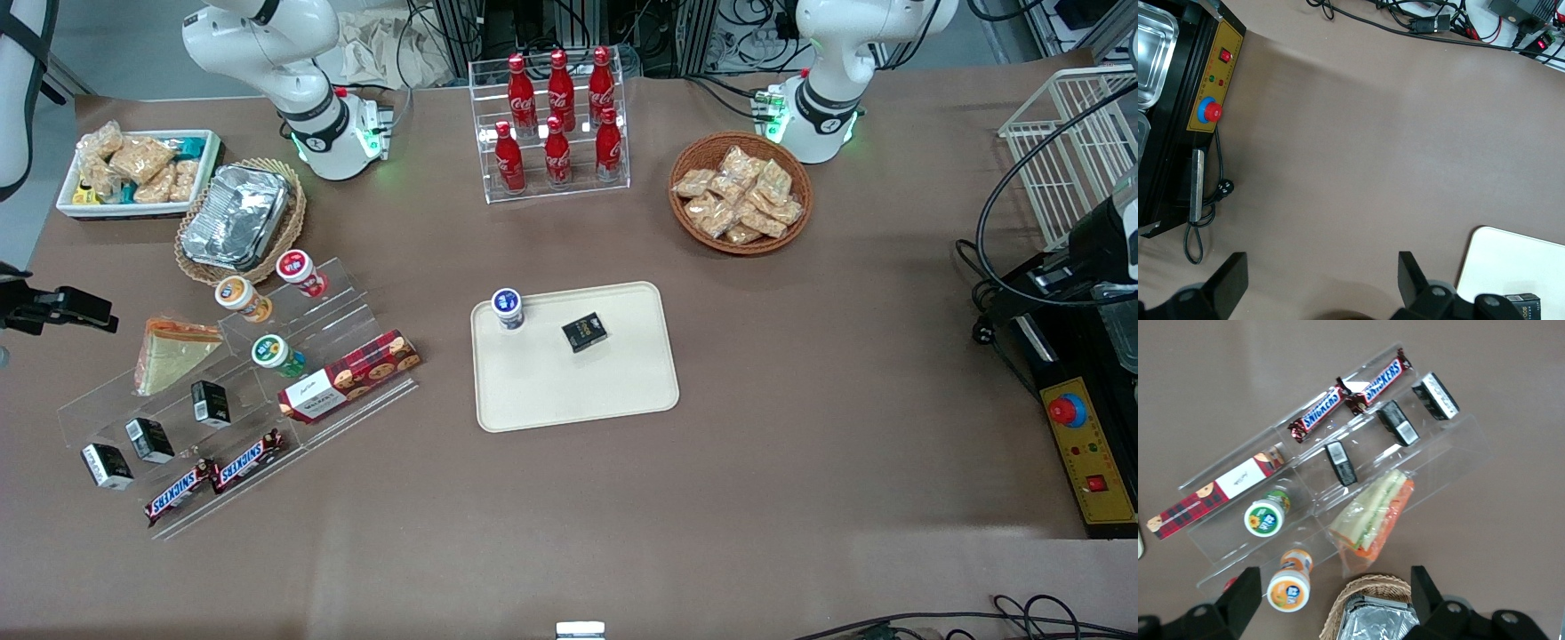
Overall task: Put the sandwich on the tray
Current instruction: 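Move the right gripper over the acrylic rack toward the wrapped sandwich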
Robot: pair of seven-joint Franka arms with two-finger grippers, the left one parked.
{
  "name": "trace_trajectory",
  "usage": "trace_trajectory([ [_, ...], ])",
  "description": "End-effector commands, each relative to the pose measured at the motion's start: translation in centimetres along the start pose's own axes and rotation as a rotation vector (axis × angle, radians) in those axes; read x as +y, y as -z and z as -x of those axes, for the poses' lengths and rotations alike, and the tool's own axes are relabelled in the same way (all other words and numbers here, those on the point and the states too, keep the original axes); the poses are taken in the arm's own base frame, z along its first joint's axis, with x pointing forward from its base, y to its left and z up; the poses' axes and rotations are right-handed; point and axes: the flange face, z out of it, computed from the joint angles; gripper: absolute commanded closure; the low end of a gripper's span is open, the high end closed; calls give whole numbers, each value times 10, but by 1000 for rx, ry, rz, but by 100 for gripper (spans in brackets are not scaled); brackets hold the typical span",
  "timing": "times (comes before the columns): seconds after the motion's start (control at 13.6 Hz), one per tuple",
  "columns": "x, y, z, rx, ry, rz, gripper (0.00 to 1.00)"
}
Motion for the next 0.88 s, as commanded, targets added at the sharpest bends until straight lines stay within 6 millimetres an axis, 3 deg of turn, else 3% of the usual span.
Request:
trace_trajectory([
  [0.0, 31, -9, 0, -14, -55, -4, 1],
  [0.22, 36, -10, 2, -22, -81, -6, 1],
  [0.37, 56, -17, 6, -34, -205, -15, 1],
  [0.59, 57, -29, -1, -45, -401, -6, 1],
  [0.81, 99, -52, -1, -52, -541, -65, 1],
])
